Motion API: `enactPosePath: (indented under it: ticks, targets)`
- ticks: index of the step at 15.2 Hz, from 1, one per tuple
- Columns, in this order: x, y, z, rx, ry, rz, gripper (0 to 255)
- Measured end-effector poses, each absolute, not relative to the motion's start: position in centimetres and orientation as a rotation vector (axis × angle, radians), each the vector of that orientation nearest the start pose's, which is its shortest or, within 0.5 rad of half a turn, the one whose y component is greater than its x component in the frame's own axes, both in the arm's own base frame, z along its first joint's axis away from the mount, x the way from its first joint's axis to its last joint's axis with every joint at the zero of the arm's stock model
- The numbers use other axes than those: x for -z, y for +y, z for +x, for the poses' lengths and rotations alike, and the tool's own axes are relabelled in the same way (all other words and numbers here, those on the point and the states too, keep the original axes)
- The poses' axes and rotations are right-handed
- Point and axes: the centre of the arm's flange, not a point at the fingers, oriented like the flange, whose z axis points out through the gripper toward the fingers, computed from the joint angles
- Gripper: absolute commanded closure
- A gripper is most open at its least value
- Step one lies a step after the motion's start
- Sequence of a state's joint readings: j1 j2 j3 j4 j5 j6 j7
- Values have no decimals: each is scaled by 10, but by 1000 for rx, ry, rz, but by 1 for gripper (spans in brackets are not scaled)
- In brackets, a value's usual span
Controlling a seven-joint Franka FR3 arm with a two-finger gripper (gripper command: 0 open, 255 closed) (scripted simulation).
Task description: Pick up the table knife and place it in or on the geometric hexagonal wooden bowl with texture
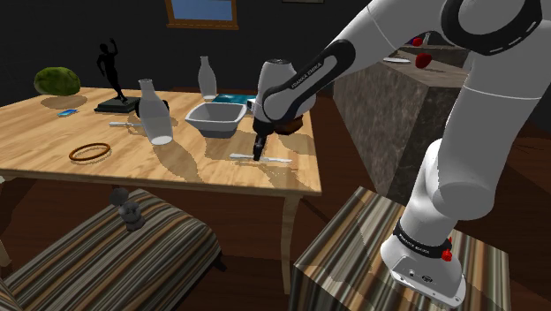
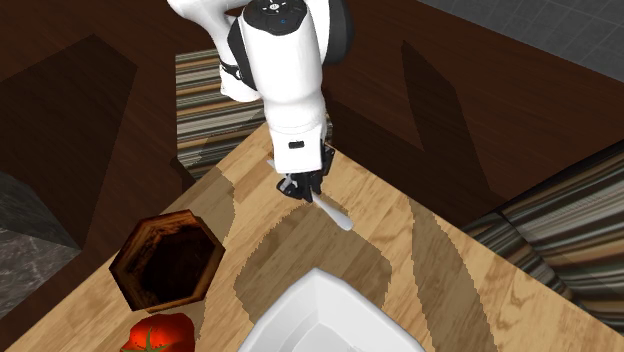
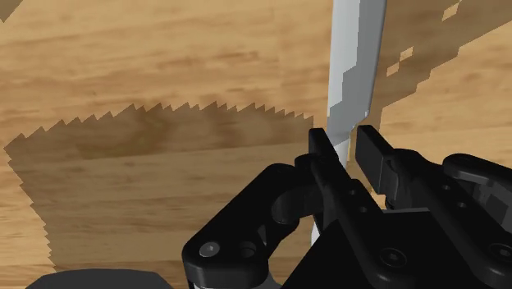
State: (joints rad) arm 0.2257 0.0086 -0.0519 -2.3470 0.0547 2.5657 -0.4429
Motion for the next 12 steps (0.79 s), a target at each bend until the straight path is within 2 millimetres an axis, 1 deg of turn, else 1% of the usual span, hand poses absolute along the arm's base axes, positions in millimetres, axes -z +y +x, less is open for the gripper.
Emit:
enactPosePath:
  ticks: [12]
  targets:
    - [-412,90,516,332,-882,-2991,255]
